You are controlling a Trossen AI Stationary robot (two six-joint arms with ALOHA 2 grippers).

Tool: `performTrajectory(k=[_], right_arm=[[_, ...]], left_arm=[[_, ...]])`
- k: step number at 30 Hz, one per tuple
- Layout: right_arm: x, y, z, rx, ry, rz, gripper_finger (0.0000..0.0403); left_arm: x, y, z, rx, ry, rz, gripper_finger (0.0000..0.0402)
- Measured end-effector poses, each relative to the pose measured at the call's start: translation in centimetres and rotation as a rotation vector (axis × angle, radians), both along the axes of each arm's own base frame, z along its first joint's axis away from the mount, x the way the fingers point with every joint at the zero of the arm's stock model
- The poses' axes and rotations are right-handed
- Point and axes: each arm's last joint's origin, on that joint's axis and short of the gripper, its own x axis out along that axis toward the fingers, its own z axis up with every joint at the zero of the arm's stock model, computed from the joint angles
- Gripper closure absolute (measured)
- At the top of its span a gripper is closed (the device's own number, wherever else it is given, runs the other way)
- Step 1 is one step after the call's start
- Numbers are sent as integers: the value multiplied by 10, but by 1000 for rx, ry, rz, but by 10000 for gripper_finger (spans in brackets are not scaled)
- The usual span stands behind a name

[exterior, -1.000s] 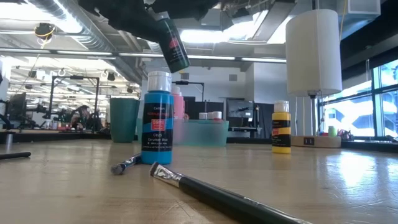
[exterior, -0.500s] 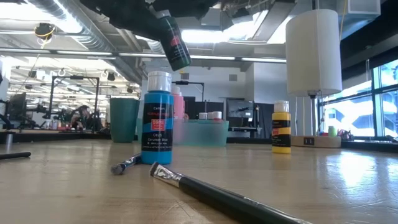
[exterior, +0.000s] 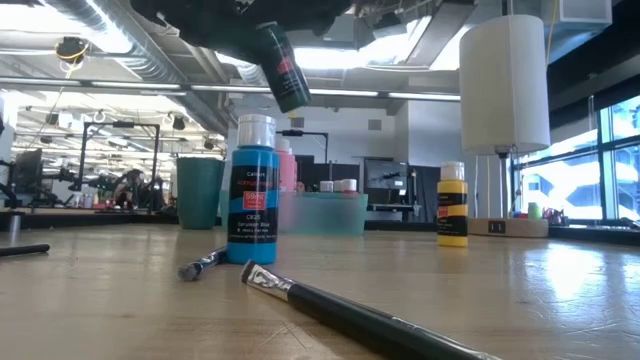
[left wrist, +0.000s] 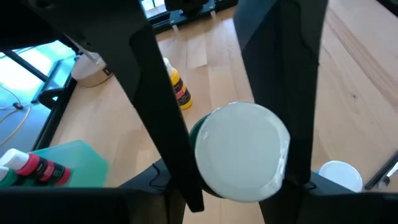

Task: Pick & Place Paint Supplies
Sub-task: Put the small green paint bottle into the green bin

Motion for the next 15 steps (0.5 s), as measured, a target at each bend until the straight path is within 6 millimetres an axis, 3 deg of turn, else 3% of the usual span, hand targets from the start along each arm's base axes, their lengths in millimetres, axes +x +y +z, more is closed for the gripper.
performTrajectory(k=[15], right_arm=[[1,0,-3,-20,7,7,287]], left_arm=[[-1,0,-2,-2,15,7,254]])
